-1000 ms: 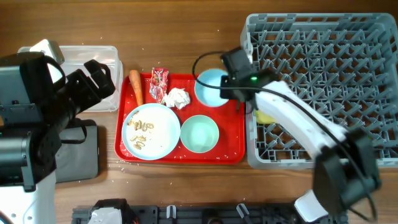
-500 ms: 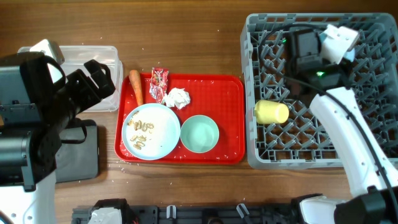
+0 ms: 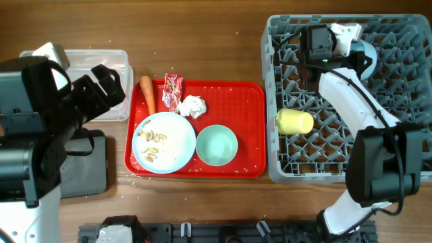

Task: Sort waste into correct bins and load items into the dishwasher rack
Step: 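Place the light blue bowl into the rack's upper right area, then grasp the green bowl on the red tray with the right gripper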

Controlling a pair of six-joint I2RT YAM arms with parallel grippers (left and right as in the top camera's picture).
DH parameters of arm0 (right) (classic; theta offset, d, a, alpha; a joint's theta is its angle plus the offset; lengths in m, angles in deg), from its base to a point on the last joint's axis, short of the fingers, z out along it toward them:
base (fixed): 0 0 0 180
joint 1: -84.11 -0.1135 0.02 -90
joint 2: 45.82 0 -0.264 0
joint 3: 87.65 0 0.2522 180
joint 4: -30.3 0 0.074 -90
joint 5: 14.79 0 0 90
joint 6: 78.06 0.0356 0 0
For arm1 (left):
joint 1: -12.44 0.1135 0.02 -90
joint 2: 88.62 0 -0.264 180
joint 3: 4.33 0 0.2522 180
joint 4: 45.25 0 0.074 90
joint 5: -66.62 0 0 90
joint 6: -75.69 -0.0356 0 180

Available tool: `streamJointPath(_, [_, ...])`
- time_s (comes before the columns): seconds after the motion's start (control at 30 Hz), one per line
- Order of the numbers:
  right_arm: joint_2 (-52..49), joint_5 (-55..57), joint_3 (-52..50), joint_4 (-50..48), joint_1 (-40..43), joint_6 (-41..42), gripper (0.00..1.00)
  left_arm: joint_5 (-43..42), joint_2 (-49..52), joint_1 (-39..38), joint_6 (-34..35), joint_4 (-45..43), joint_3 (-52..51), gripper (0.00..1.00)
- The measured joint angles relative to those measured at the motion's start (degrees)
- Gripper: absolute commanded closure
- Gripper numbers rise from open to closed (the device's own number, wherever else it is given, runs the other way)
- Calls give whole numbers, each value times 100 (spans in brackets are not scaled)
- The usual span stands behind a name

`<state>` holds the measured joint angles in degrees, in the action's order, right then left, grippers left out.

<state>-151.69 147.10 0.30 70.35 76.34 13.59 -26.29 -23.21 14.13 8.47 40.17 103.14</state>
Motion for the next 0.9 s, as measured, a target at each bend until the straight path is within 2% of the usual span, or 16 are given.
streamJointPath(0.1, [-28,17,0,-22,-59,-271,96,-2,0,0,0,0,0,0])
streamJointPath(0.3, [-101,-131,0,42,-732,-638,94,-2,0,0,0,0,0,0])
streamJointPath(0.33, [-111,-114,0,48,-811,-675,67,-2,0,0,2,0,0,0])
streamJointPath(0.37, [-111,-92,0,44,-866,-719,61,0,0,0,0,0,0,0])
streamJointPath(0.53, [35,-269,-2,87,-1307,-914,49,0,0,0,2,0,0,0])
streamJointPath(0.63, [564,-750,-2,221,-1462,-984,45,-2,0,0,0,-2,0,0])
streamJointPath(0.7, [1220,-1569,2,616,-1545,-966,44,0,0,-2,2,4,0,0])
streamJointPath(0.77, [1810,-2883,11,1128,-1716,-754,45,-2,0,-2,0,-2,0,0])
streamJointPath(0.9, [2011,-5707,7,1886,-2151,76,40,0,0,-2,0,2,0,0])
